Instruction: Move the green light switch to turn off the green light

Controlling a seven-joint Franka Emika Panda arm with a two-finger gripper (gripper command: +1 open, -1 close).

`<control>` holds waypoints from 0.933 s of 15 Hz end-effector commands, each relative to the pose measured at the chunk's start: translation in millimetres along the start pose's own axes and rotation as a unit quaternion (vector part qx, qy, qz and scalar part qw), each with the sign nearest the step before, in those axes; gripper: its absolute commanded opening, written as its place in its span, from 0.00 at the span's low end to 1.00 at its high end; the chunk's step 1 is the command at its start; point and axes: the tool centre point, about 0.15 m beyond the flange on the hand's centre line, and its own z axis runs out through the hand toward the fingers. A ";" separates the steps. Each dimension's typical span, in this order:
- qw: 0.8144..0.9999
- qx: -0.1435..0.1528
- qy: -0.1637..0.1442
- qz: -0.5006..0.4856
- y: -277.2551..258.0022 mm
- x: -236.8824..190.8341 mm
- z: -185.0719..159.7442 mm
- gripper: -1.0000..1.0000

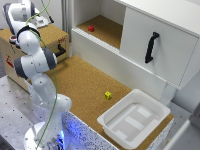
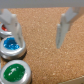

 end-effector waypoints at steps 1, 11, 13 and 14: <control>1.000 0.008 0.005 0.016 12.8 9.6 -2.2 1.00; 0.997 -0.006 -0.025 0.076 61.4 7.6 12.4 1.00; 0.988 -0.013 -0.044 0.147 95.1 -6.1 15.3 1.00; 0.983 -0.016 -0.049 0.178 107.8 -15.5 16.3 1.00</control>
